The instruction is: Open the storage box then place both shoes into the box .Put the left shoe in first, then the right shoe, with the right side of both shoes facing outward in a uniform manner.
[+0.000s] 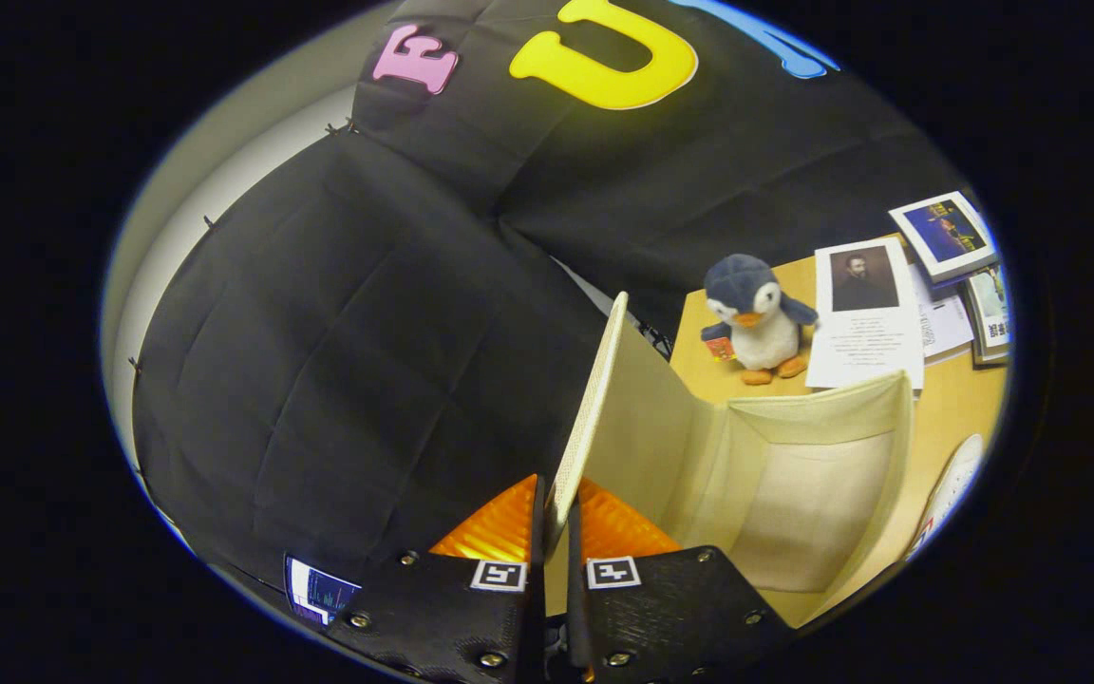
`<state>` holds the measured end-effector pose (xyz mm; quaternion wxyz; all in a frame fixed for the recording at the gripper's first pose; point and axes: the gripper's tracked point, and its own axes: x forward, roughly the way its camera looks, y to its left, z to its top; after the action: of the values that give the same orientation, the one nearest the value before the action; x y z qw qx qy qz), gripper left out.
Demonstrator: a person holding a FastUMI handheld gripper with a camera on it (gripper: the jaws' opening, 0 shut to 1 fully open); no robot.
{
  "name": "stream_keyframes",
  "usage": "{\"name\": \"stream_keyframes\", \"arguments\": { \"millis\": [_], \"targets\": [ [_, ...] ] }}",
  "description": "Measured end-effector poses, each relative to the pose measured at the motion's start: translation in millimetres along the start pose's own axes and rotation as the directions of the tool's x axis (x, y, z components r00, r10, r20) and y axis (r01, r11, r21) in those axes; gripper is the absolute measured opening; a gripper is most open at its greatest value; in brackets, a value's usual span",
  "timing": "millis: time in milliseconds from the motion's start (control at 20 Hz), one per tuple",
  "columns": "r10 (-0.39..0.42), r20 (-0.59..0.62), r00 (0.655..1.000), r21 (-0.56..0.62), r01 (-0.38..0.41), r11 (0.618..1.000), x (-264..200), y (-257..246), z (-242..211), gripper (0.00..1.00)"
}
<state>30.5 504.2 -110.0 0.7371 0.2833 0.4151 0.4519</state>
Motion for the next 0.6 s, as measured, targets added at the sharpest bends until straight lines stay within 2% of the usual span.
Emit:
{"name": "stream_keyframes", "arguments": {
  "millis": [150,400,450,550,600],
  "targets": [
    [0.018,-0.037,0.999,0.023,-0.017,1.0,33,12,-11,0.09],
    [0.012,-0.065,0.998,-0.008,-0.012,1.0,66,25,-25,0.11],
    [0.004,-0.069,0.998,-0.022,-0.005,1.0,72,24,-27,0.15],
    [-0.013,-0.084,0.996,-0.033,0.01,0.999,74,22,-30,0.33],
    [-0.01,-0.089,0.996,-0.035,0.007,0.999,72,24,-32,0.55]
  ]
}}
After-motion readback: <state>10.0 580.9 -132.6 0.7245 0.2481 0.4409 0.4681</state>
